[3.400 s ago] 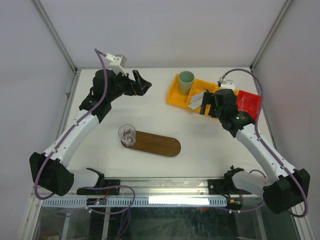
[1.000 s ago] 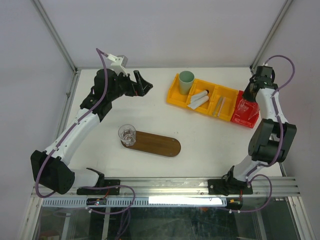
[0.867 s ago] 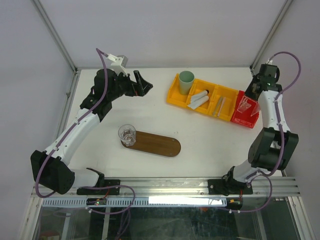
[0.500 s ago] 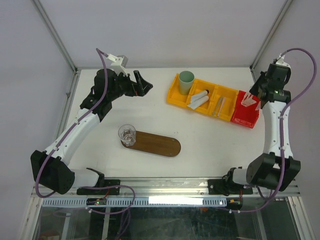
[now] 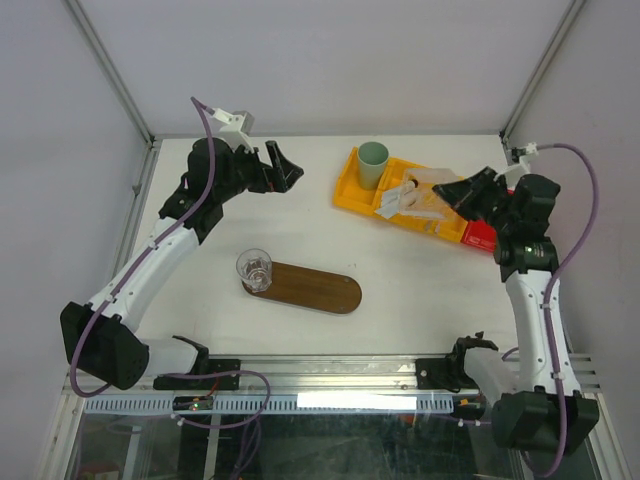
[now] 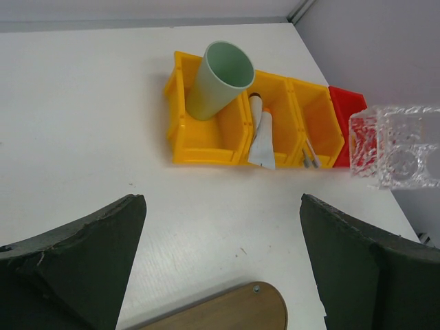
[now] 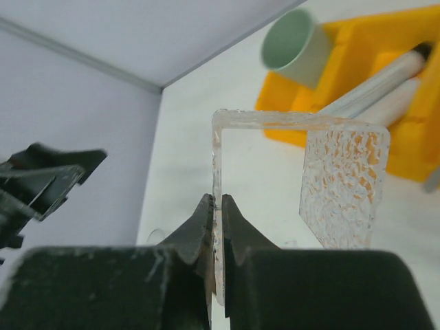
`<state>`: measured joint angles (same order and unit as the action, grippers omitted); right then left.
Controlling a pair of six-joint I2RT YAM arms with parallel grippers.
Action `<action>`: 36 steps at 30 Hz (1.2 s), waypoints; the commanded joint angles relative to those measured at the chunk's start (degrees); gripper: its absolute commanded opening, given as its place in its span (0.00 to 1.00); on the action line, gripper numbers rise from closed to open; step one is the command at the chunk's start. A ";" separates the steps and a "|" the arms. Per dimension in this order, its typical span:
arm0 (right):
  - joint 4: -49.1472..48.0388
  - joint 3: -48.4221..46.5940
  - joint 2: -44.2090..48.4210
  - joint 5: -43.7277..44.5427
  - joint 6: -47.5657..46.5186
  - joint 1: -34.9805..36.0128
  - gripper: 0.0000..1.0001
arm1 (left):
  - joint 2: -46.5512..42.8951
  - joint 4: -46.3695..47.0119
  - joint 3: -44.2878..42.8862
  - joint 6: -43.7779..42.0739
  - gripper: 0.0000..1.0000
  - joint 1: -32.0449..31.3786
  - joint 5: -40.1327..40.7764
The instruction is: Prepare toiletry sets of a toothbrush and toothpaste on the tray
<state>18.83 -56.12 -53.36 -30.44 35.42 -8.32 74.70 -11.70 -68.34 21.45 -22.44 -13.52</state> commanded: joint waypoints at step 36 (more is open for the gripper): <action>-40.36 20.62 1.32 6.49 18.77 26.95 0.00 | 8.21 -13.52 -13.25 11.16 0.44 -38.29 36.69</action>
<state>-15.64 -34.70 -54.39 -24.43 54.15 18.26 80.95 -22.55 -78.08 32.58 -60.29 16.27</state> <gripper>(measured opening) 0.043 0.464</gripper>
